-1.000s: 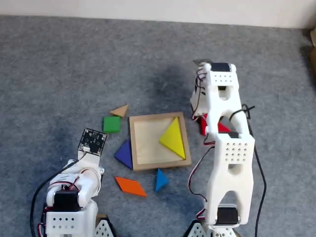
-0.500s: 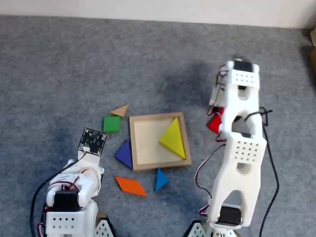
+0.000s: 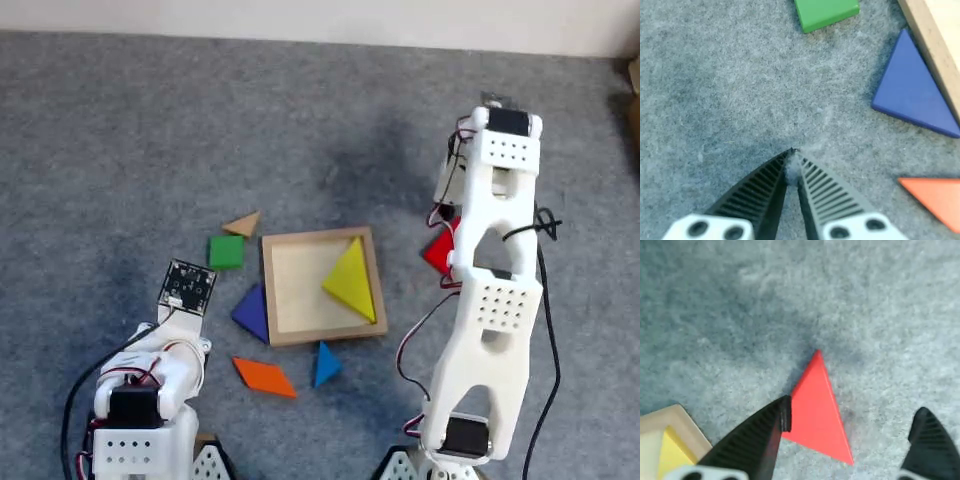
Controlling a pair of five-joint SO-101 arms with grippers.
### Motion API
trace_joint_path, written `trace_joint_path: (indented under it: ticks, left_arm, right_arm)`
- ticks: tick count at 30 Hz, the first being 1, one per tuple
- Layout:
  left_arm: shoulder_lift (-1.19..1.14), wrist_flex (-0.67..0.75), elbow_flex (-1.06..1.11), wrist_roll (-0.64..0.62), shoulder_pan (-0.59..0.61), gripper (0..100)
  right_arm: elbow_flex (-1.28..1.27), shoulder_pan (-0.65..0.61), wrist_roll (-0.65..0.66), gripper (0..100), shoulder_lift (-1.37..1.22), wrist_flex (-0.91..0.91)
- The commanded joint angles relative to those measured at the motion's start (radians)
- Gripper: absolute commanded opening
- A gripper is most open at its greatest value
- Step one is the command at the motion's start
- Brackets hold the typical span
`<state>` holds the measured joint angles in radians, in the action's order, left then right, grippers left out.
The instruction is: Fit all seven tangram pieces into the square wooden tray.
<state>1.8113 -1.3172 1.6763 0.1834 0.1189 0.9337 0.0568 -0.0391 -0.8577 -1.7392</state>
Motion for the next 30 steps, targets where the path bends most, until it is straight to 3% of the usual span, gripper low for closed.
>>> trace_joint_path:
  ticks: [1,23,30]
  left_arm:
    - [0.012,-0.003,0.019,-0.011,0.013,0]
    - [0.012,-0.003,0.019,-0.011,0.013,0]
    - [0.012,-0.003,0.019,-0.011,0.013,0]
  right_arm:
    - [0.058,-0.042,0.026,36.7,0.027,-0.015]
    - [-0.024,-0.064,0.058,36.7,0.039,-0.019]
    - [-0.038,-0.064,0.055,36.7,0.168,-0.016]
